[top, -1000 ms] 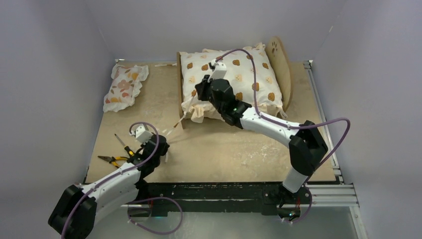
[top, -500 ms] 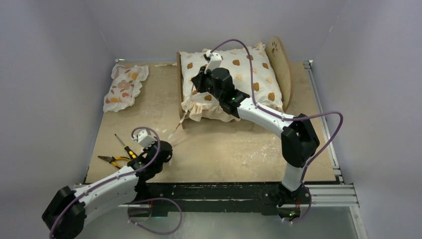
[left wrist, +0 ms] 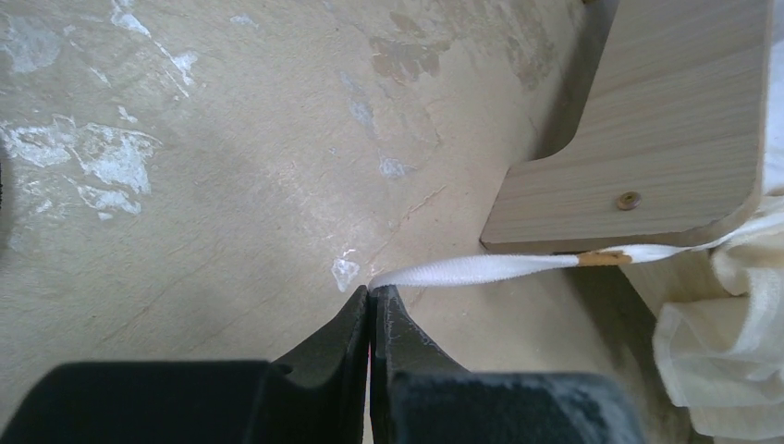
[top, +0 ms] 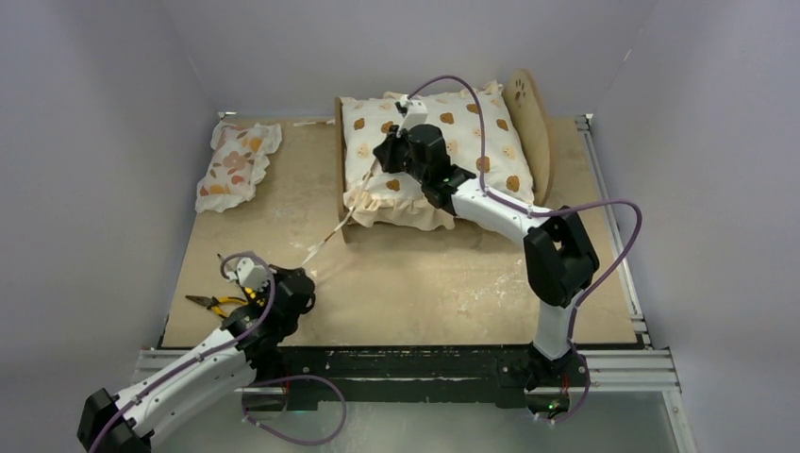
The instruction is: Set up the pet bed
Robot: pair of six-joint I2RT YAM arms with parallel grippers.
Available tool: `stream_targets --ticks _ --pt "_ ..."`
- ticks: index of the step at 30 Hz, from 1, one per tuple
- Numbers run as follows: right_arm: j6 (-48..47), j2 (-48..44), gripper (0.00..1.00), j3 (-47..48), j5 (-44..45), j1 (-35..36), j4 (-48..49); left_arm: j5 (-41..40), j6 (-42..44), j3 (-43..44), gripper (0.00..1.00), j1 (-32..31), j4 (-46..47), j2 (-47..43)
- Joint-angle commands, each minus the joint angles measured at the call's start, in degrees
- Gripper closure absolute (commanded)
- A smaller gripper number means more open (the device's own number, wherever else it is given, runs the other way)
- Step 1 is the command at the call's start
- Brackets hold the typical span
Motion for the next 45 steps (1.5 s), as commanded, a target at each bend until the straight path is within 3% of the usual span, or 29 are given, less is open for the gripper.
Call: stream_targets --ticks 1,9,15,21,22,26,29,35,45 --pt "-2.6 -5.1 1.0 0.2 -2.8 -2.5 9.9 -2.1 3.4 0.0 1.0 0.4 -2.5 7.6" --pt "-5.7 -12.8 1.0 -9.6 -12.7 1.5 9.1 0.5 8.1 -0.3 1.0 0.4 5.9 12.2" --pt "-8.0 -16.1 1.0 -21.8 -10.0 10.4 12.4 1.4 9.1 -1.3 1.0 0.5 8.3 12.8" --pt "-6.3 -16.1 1.0 -25.7 -8.1 11.0 14.7 2.0 12.3 -0.5 0.99 0.5 9.4 12.0" --pt "-6.5 -16.2 1.0 -25.1 -7.8 11.0 14.3 2.4 16.9 -0.3 0.92 0.5 11.0 11.1" --pt "-8.1 -16.3 1.0 -22.6 -6.3 11.0 13.1 6.0 30.7 0.9 0.51 0.5 18.0 8.9" --pt "-8.8 -16.2 1.0 -21.3 -6.3 11.0 12.1 10.0 40.1 1.7 0.35 0.5 25.7 11.1" --pt "-9.2 -16.1 1.0 -20.2 -6.9 11.0 11.9 15.0 53.0 3.2 0.29 0.4 41.8 21.8" --pt "-9.2 -15.8 1.0 -19.2 -7.5 11.0 11.7 13.3 60.1 8.4 0.28 2.9 56.5 39.8"
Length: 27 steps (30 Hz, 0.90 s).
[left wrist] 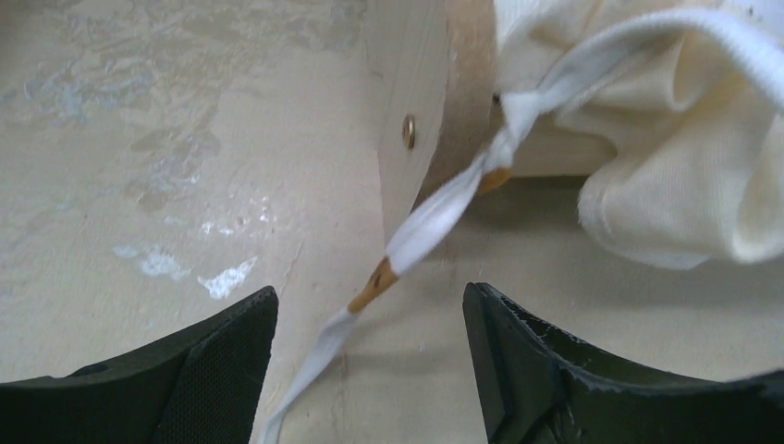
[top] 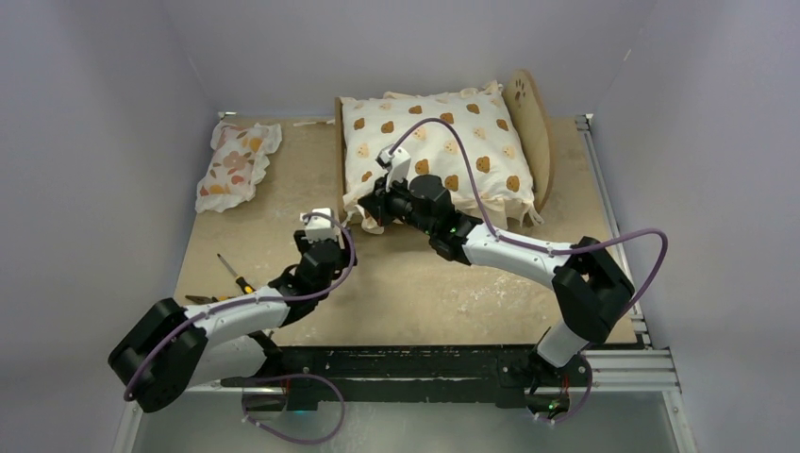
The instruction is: Set up the pet bed
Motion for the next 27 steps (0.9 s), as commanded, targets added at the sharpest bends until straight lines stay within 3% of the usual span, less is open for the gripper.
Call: stream_targets --ticks 1,3,5,9,20,27 --pt "-1.0 -1.0 1.0 3.2 -0.1 0.1 0.9 1.3 4.3 3.6 0.3 2.3 10.6 5.5" --pt "-0.9 -0.8 1.0 3.5 -0.2 0.1 0.8 2.1 3.9 3.5 0.36 3.7 12.3 7.9" --pt "-0.6 -0.6 1.0 4.1 -0.1 0.0 0.5 3.2 2.5 3.1 0.52 5.2 12.8 9.3" --pt "-2.3 -0.1 1.0 8.0 2.3 -0.7 -1.3 4.7 -2.5 1.4 1.0 6.4 12.3 10.0" --pt "-4.0 7.6 1.0 27.2 8.5 -10.9 -7.6 7.3 -16.8 -4.6 1.0 6.3 11.8 14.3" --pt "-6.0 14.6 1.0 36.4 11.6 -13.3 -8.3 4.5 -24.6 -5.0 1.0 4.4 4.3 15.9"
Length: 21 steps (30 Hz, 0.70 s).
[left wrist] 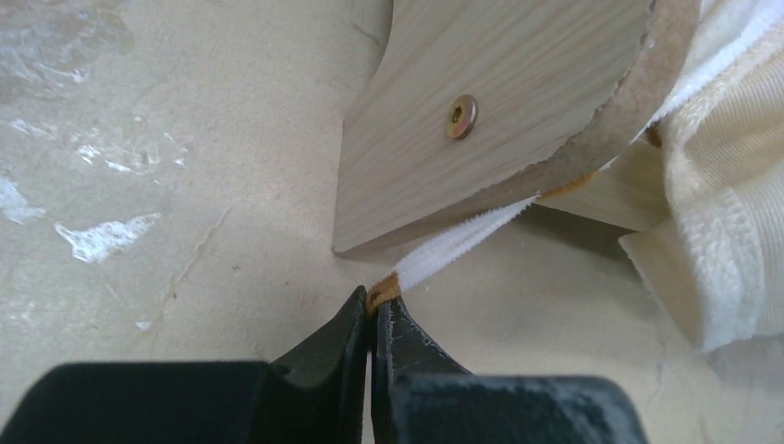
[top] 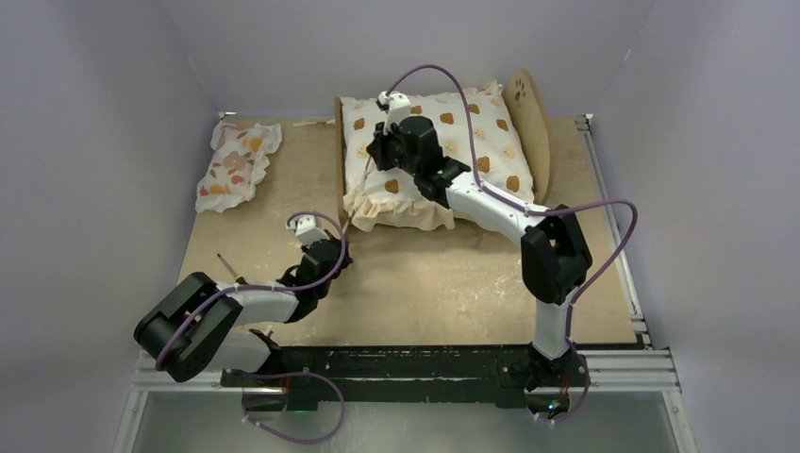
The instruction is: Set up the pet bed
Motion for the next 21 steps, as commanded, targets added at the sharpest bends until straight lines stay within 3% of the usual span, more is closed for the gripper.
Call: stream_targets --ticks 1,9,16,21 --pt "-3.0 -0.2 1.0 9.0 7.7 -3.7 8.1 -3.2 -7.4 -2.7 1.0 -1.3 -13.5 2.5" --pt "-3.2 0.3 1.0 8.2 5.0 -5.0 8.8 0.0 -9.8 -5.8 1.0 -1.4 -11.8 0.2" --pt "-1.7 -12.9 1.0 -8.0 -8.4 -4.0 12.3 1.4 -5.1 -3.9 1.0 -1.4 -8.3 -2.0" --pt "0.9 -20.7 1.0 -24.6 -9.1 -1.2 17.4 3.8 -4.4 -5.4 0.89 -1.4 -3.3 -2.5"
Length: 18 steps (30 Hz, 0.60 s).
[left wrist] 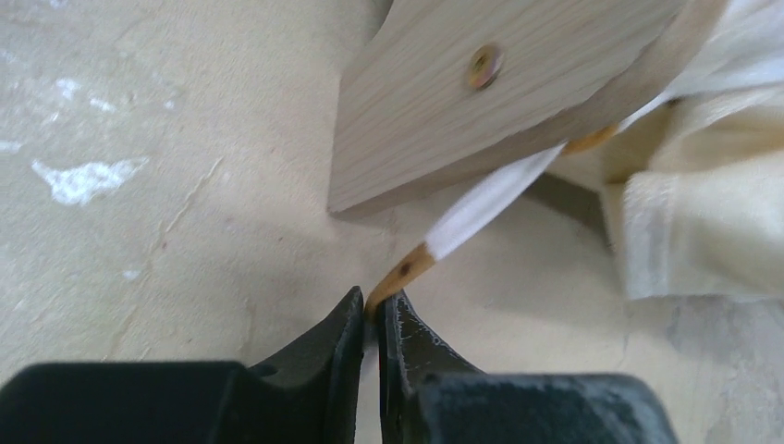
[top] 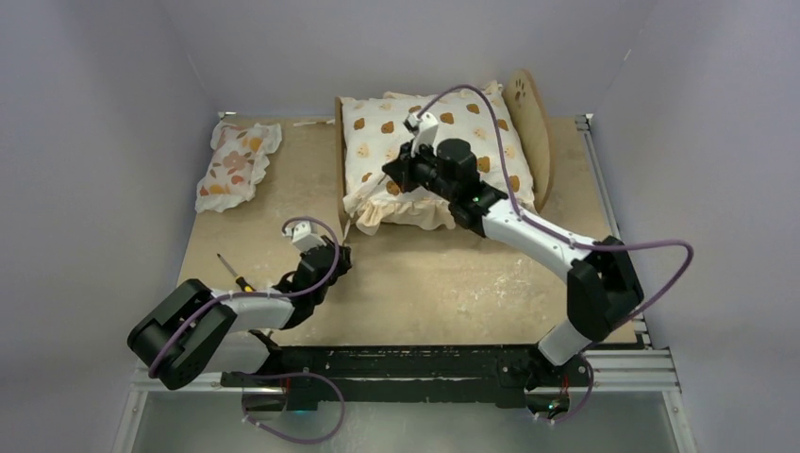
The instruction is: Set up the pet bed
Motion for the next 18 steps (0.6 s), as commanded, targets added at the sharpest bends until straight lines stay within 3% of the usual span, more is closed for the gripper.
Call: stream_targets --ticks 1,8,16,18 --pt "1.8 -7.7 1.0 -11.4 0.1 1.2 13.8 2.5 2.7 -3.2 0.87 -0.1 -3.8 -0.4" --pt "4.1 -6.7 1.0 -25.8 0.8 12.1 23.4 2.0 2.6 -4.3 0.74 -0.1 -7.4 -8.0" --pt "10.1 5.2 1.0 -29.2 0.8 18.9 26.7 -0.2 2.0 -3.1 0.61 0.0 -20.8 -21.4" --pt "10.1 6.3 0.89 -29.1 1.7 20.0 25.1 -1.2 2.5 -1.7 0.58 0.0 -25.6 -25.1"
